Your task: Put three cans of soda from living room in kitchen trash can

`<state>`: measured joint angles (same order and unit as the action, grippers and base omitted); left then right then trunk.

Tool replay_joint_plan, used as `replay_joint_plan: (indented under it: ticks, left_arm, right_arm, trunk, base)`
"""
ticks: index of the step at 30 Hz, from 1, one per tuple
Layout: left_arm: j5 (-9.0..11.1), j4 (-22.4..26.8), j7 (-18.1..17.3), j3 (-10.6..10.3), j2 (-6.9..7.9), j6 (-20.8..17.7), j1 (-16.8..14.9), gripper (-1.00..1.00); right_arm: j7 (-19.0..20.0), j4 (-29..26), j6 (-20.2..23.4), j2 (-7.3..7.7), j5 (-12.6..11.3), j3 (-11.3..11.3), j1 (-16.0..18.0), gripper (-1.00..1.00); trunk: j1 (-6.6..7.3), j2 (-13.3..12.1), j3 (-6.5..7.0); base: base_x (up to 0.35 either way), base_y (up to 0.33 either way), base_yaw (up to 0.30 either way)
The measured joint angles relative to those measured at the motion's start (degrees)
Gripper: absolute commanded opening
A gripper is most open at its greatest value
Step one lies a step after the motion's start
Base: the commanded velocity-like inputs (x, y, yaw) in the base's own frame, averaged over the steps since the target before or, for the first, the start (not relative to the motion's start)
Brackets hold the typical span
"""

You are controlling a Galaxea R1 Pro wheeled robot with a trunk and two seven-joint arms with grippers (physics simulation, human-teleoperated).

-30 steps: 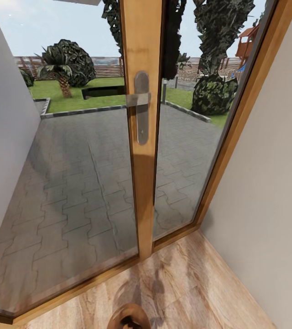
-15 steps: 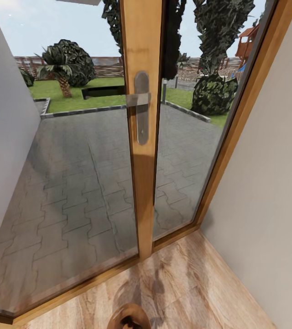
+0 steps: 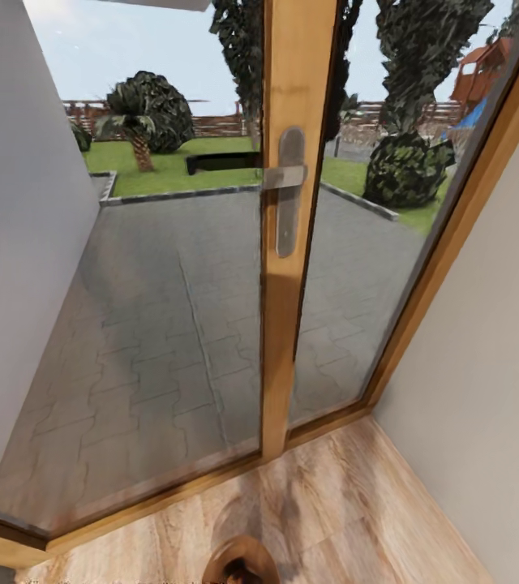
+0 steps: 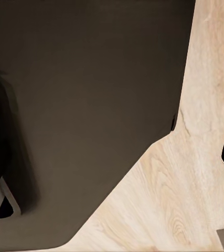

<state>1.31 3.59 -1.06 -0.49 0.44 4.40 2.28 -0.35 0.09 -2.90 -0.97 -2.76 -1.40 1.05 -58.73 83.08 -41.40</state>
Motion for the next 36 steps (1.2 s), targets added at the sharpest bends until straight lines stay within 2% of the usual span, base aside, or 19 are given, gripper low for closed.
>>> replay_joint_plan:
  ticks: [8,36]
  left_arm:
    - [0.0,0.0,-0.1,0.0,0.00,0.0,0.0,1.00]
    - [-0.1,0.0,-0.1,0.0,0.00,0.1,0.0,1.00]
  right_arm:
    - [0.0,0.0,0.1,0.00,0.0,0.0,0.0,1.00]
    - [0.0,0.0,0.2,0.00,-0.1,0.0,0.0,1.00]
  trunk:
    - [0.00,0.0,0.00]
    - [0.00,0.0,0.00]
  base:
    - [0.000,0.000,0.223]
    - [0.000,0.000,0.005]
